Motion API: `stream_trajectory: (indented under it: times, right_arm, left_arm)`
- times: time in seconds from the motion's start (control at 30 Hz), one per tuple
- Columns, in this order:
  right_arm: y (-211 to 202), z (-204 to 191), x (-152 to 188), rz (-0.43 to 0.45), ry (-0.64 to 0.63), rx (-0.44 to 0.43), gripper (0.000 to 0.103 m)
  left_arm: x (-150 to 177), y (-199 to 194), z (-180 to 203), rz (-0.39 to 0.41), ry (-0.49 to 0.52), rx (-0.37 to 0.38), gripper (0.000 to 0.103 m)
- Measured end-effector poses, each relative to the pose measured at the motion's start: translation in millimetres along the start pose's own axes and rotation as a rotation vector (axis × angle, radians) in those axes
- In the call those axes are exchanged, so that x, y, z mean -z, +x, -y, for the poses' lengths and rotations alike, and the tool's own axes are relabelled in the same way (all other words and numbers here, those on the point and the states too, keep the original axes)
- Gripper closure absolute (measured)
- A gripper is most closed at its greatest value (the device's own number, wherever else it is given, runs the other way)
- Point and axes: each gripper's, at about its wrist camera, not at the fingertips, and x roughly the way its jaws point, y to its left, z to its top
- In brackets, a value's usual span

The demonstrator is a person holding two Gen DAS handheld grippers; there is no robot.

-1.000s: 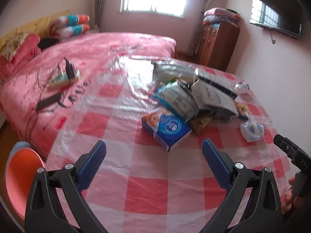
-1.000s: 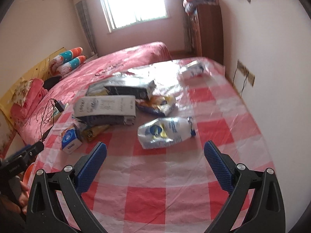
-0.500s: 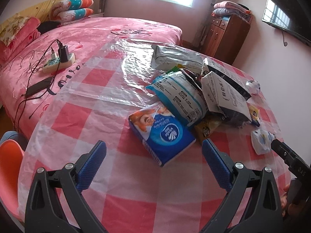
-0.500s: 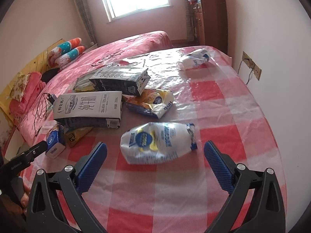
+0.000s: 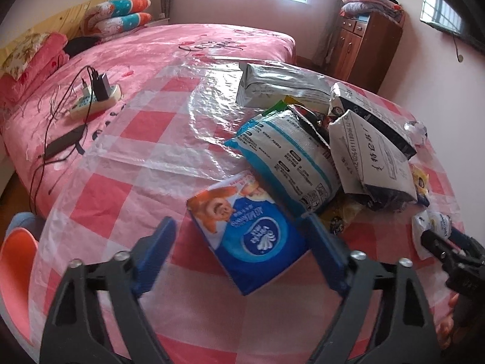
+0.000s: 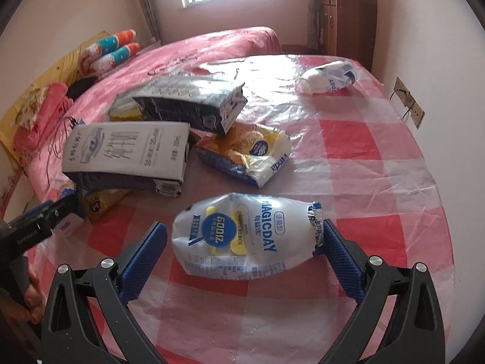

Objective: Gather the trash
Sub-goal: 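Grasp the white yogurt pouch with right tool while left tool grasps blue tissue pack, then carry both items to the orange bin while left tool releases the tissue pack inside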

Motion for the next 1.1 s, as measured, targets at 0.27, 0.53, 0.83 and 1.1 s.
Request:
stream_trajectory:
  times: [0.27, 0.53, 0.83, 1.1]
  right_arm:
    - [0.2, -6.7, 2.2, 0.001, -0.037, 0.026, 0.008]
    - [-6.9, -15.0, 12.2, 0.007, -0.024, 0.014, 0.008]
    - [-23.6, -41.4, 19.5, 0.009, -0.017, -0.096, 0.008]
    - [-35.6, -97.2, 19.8, 0.001, -0.080, -0.219, 0.008]
  left_arm:
    - [-0.1, 3.4, -6.7, -0.013, -0.033, 0.030, 0.038]
    - [5.9, -3.3, -18.3, -0.012, -0.053, 0.060, 0.042]
    - [13.6, -27.8, -38.8, 0.034, -0.050, 0.065, 0.043]
    - [15.0, -63.1, -69.5, 0.112, -0.055, 0.033, 0.043]
